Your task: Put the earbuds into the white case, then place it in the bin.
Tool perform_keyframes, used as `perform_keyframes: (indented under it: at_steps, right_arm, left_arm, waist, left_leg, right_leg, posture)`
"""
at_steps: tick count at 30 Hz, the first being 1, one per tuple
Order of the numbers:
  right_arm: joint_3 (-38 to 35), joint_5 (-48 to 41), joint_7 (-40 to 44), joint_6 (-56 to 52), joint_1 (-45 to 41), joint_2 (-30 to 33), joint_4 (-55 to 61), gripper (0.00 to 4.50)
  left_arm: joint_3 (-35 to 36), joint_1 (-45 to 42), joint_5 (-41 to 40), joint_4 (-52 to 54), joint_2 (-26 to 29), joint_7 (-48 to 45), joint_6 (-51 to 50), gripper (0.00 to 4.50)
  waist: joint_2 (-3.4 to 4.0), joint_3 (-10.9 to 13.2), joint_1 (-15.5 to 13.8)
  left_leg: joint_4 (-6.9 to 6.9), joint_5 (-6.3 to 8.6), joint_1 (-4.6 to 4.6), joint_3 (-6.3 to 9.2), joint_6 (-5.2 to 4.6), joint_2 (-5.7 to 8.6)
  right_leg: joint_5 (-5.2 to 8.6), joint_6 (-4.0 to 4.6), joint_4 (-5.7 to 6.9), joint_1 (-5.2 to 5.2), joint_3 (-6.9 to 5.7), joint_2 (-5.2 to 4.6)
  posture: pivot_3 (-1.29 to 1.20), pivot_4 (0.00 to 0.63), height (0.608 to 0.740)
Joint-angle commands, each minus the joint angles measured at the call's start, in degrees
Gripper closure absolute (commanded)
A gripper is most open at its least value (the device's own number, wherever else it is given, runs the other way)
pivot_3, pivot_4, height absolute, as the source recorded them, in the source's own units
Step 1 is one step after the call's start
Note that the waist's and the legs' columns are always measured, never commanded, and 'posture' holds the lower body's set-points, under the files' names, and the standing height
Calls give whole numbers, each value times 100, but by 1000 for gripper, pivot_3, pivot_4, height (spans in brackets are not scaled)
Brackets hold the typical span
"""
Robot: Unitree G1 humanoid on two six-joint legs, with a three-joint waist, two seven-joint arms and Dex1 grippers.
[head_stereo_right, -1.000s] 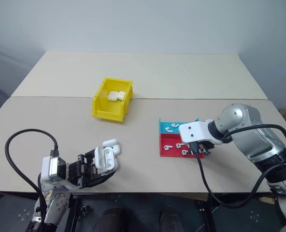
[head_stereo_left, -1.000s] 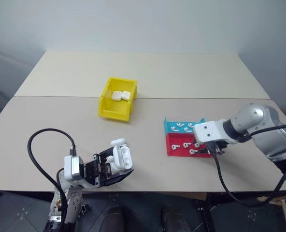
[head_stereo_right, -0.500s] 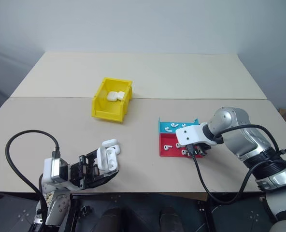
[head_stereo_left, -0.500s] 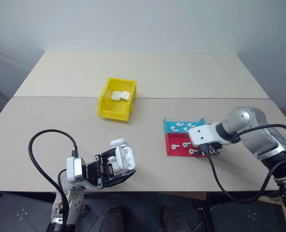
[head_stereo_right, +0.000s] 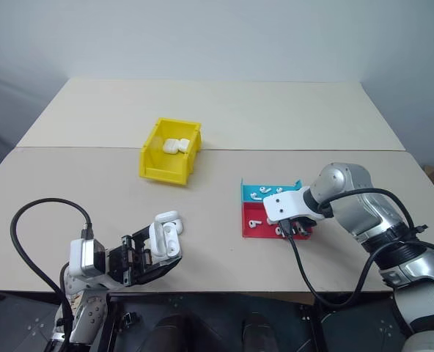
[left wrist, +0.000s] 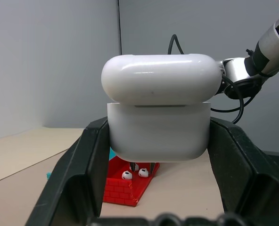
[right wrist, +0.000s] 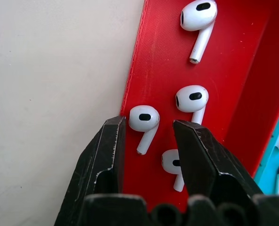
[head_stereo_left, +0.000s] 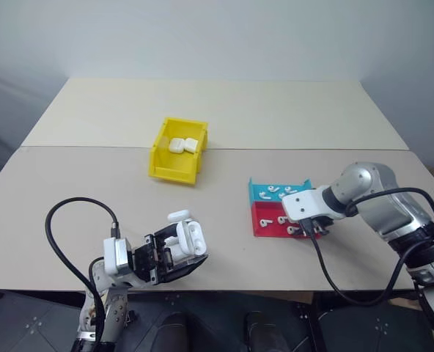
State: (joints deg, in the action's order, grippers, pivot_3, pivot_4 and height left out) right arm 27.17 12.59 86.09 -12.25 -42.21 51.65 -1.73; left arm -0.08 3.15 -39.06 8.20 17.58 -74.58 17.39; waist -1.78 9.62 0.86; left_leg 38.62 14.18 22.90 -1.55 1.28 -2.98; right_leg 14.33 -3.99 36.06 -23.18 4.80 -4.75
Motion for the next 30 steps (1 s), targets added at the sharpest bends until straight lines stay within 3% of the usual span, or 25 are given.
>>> perform_keyframes:
  at_steps: [1, 20, 23, 30]
  right_arm:
    - [-54, 23, 126, 107, -162, 10, 41, 2498]
    - [-44, 80, 150, 282, -170, -62, -71, 2498]
    - [-41, 93, 139, 323, -162, -60, -87, 3069]
    - [-51, 106, 97, 289, -153, -89, -36, 3069]
  left_arm:
    - [-24, 50, 49, 220, -40, 90, 57, 1710]
    - [-93, 122, 179, 315, -50, 360, 70, 1710]
    - [-90, 142, 204, 351, -28, 423, 34, 1710]
    - [-96, 149, 212, 371, 16, 484, 8, 1710]
  waist:
    - [0, 0, 0]
    - [0, 0, 0]
    - [0, 0, 0]
    - [0, 0, 0]
  left_leg:
    - [0, 0, 0, 0, 0, 0]
    - [1, 0, 0, 0, 0, 0]
    - [1, 0, 0, 1, 0, 0]
    - [1, 0, 0, 1, 0, 0]
  right_leg:
    - [0, 0, 0, 0, 0, 0]
    - [0, 0, 2, 0, 0, 0]
    - [0, 0, 2, 0, -1, 0]
    - [0, 0, 1, 0, -1, 0]
  posture:
    - [0, 150, 740]
    - [0, 150, 740]
    - [0, 150, 740]
    - [0, 150, 740]
